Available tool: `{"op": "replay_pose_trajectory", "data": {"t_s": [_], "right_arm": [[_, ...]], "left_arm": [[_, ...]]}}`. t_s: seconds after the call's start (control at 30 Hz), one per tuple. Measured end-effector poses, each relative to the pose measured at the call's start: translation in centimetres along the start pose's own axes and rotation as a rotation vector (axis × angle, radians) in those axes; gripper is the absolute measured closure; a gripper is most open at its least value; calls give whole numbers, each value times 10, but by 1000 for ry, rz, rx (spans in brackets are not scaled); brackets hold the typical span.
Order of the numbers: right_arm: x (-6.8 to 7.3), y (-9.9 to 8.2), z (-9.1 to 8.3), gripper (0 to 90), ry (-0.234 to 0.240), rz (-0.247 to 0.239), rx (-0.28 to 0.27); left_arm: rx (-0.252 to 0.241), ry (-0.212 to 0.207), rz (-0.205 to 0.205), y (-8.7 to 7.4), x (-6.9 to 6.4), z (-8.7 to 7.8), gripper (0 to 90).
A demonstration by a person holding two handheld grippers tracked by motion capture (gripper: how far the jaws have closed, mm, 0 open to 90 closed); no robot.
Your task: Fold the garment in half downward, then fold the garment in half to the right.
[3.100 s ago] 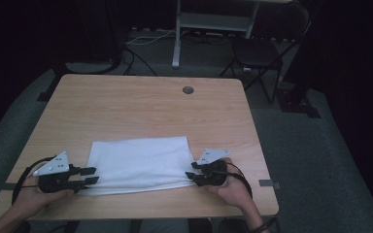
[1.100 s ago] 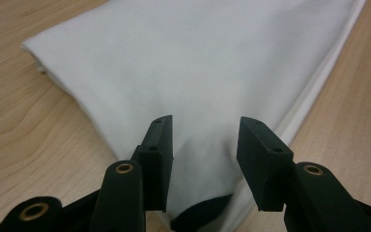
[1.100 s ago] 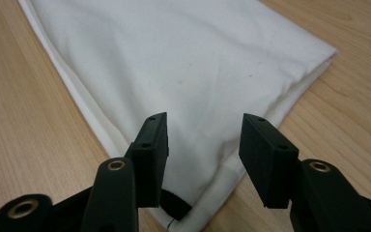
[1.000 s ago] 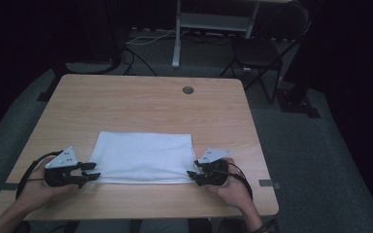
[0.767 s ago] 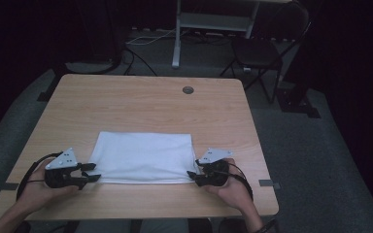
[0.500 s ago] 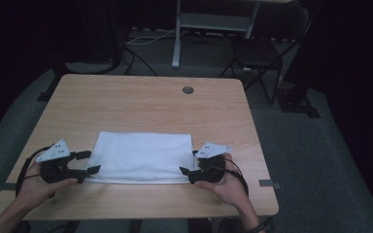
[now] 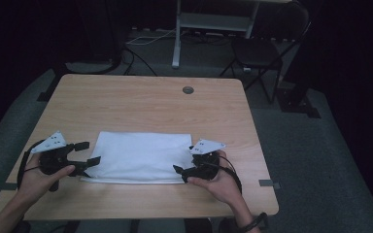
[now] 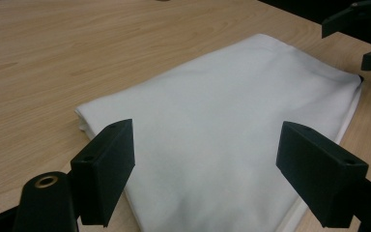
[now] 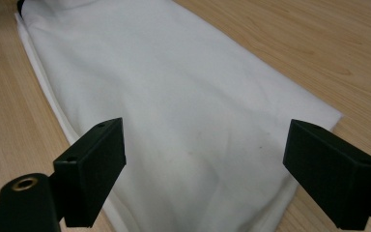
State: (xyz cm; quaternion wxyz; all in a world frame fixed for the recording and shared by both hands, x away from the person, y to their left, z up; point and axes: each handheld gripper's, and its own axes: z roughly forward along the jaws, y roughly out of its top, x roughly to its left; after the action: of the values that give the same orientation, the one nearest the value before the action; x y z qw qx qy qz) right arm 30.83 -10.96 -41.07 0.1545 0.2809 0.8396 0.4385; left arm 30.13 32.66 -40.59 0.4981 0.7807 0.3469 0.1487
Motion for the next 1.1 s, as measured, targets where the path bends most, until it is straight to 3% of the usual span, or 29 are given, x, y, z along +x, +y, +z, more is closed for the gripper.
{"op": "replay_pose_trajectory", "data": {"t_s": [0.6,0.97,1.1], "right_arm": [[-6,-5,-18,142,-27,1,-8],[-4,-3,-17,141,-20,-12,1],[-2,3,-15,133,-12,-16,4]], "left_arm": [[29,17,-3,3,2,5,209],[37,23,2,6,4,1,209],[43,31,6,15,10,3,209]]}}
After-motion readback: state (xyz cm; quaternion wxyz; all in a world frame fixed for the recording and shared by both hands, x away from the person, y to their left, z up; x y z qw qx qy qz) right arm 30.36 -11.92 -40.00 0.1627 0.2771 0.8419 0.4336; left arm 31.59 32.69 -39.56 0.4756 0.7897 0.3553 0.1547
